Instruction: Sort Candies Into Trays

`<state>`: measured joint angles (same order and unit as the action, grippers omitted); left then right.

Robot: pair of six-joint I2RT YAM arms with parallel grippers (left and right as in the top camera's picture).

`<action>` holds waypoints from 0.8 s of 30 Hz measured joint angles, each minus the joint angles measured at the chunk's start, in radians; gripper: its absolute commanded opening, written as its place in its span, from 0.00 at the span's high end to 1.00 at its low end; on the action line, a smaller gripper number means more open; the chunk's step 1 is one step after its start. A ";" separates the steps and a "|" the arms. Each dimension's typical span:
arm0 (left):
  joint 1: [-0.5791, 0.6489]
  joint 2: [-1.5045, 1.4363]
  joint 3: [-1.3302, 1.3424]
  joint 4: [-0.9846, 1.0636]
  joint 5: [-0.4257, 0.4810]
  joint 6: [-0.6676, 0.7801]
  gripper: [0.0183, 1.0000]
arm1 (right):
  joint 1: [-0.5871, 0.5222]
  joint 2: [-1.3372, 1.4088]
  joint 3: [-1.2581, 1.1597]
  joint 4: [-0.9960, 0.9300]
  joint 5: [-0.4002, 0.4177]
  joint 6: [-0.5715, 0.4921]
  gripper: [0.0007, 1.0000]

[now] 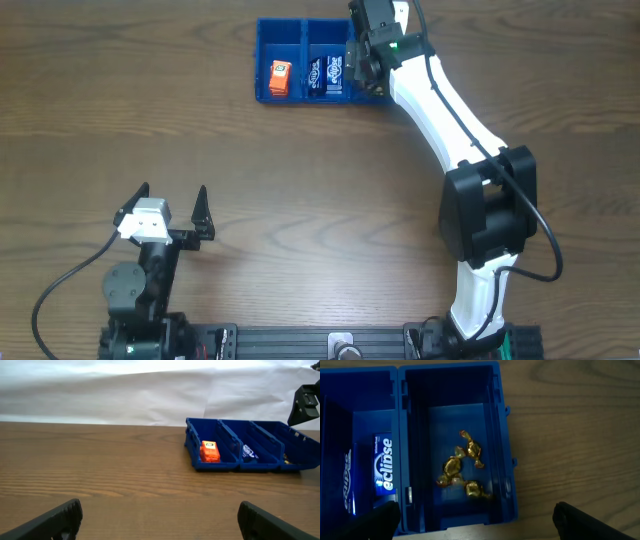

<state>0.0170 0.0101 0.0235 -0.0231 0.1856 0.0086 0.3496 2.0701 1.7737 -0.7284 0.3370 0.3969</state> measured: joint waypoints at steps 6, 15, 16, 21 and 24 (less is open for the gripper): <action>0.000 0.000 0.000 0.000 0.000 0.000 0.00 | -0.002 -0.030 -0.003 -0.024 -0.004 0.000 0.00; 0.000 0.000 0.000 0.000 0.000 0.000 0.00 | -0.190 -0.418 -0.020 -0.172 -0.055 -0.060 0.00; 0.000 0.000 0.000 0.000 0.000 0.000 0.00 | -0.215 -0.458 -0.044 -0.167 -0.036 -0.069 0.00; 0.000 0.000 0.000 0.000 0.000 0.000 0.00 | -0.232 -0.699 -0.348 -0.010 -0.008 -0.129 0.00; 0.000 0.000 0.000 0.000 0.000 0.000 0.00 | -0.235 -0.880 -0.569 0.091 -0.005 -0.143 0.00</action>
<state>0.0174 0.0101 0.0235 -0.0231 0.1852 0.0086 0.1143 1.1896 1.2049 -0.6376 0.3321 0.2543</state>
